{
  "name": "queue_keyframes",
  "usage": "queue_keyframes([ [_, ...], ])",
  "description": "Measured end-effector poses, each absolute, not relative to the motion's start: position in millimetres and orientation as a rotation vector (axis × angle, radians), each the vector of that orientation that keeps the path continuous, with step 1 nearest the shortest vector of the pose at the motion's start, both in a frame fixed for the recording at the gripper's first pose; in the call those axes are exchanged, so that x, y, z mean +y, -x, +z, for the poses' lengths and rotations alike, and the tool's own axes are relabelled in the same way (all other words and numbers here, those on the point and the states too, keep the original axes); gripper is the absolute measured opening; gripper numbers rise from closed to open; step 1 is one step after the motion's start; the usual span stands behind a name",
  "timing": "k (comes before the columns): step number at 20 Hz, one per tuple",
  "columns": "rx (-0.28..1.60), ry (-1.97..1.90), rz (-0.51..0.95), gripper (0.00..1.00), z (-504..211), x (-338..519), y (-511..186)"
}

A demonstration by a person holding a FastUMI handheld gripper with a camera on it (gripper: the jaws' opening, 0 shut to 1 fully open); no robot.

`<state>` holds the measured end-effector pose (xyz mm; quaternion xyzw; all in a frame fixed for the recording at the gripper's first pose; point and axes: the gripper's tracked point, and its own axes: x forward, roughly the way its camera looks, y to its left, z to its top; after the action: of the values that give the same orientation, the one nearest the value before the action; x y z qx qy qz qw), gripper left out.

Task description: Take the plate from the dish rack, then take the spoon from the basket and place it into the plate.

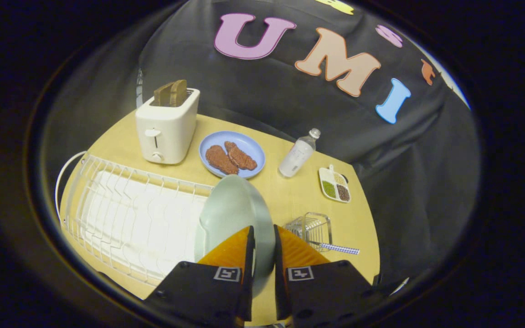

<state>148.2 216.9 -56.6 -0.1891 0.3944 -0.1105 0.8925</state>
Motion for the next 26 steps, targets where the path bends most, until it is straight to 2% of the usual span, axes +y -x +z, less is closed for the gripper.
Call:
queue_keyframes([
  [9,0.801,0.318,-0.283,0.20,-27,220,-153],
  [16,0.769,0.400,-0.296,0.13,-24,216,-160],
  [22,0.701,0.449,-0.357,0.13,2,215,-170],
  [26,0.663,0.385,-0.296,0.13,27,224,-162],
])
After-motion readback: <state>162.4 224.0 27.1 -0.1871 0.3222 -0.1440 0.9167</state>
